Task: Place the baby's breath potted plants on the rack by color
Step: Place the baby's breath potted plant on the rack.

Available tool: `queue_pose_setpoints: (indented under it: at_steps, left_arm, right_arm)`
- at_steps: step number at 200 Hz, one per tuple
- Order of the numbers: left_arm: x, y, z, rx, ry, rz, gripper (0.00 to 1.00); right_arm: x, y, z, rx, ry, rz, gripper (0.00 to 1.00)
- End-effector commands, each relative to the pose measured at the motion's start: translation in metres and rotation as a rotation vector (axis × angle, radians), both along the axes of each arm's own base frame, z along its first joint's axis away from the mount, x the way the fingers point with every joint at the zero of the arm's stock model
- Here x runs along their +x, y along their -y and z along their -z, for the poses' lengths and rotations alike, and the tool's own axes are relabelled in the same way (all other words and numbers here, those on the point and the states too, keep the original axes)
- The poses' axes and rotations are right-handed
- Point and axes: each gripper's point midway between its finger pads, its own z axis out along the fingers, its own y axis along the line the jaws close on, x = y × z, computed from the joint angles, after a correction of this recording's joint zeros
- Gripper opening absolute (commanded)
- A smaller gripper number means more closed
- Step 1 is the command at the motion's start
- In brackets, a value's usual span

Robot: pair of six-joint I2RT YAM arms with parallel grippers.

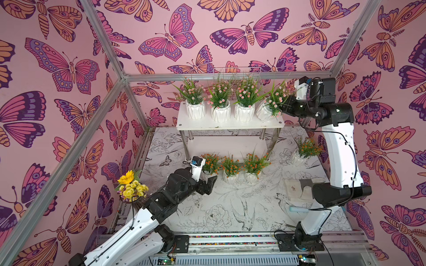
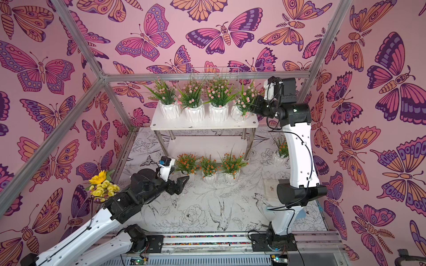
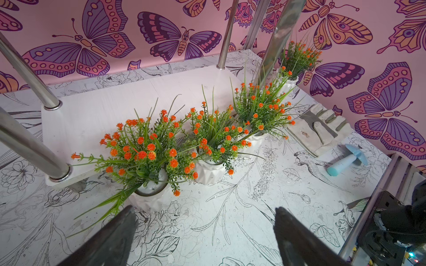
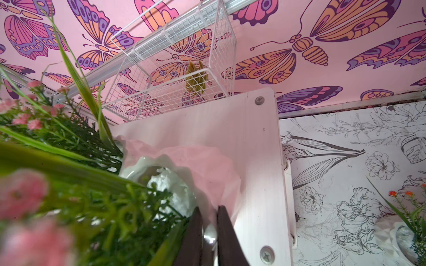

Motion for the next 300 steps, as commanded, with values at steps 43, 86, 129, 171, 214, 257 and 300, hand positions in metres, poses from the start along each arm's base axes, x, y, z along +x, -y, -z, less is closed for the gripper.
queue_pose_setpoints:
  at_steps: [43,86,129,171,214,257,300]
  left_arm:
    - [0.001,-0.003,-0.002,0.015,0.014,-0.009,0.94]
    - [0.001,-0.003,-0.001,0.015,0.01,-0.011,0.95]
    - [0.001,-0.002,-0.003,0.016,0.015,-0.008,0.95]
    - [0.003,-0.002,-0.003,0.022,0.015,-0.009,0.95]
    - [0.005,-0.003,-0.007,0.031,0.03,-0.016,0.96]
    - [0.009,-0.003,-0.012,0.046,0.046,-0.024,0.98]
    - [0.015,-0.005,-0.014,0.061,0.056,-0.049,1.0]
  right_arm:
    - [0.009,0.001,-0.009,0.014,0.045,0.007,0.17]
    - [0.009,0.001,-0.008,0.015,0.044,0.006,0.19]
    - [0.008,0.001,-0.01,0.019,0.05,0.007,0.2]
    - [0.001,0.004,-0.014,0.014,0.06,0.009,0.21]
    - [-0.018,0.013,-0.001,0.007,0.068,0.03,0.22]
    - [-0.054,0.024,0.019,-0.01,0.088,0.07,0.23]
    - [-0.097,0.037,0.067,-0.022,0.066,0.122,0.24]
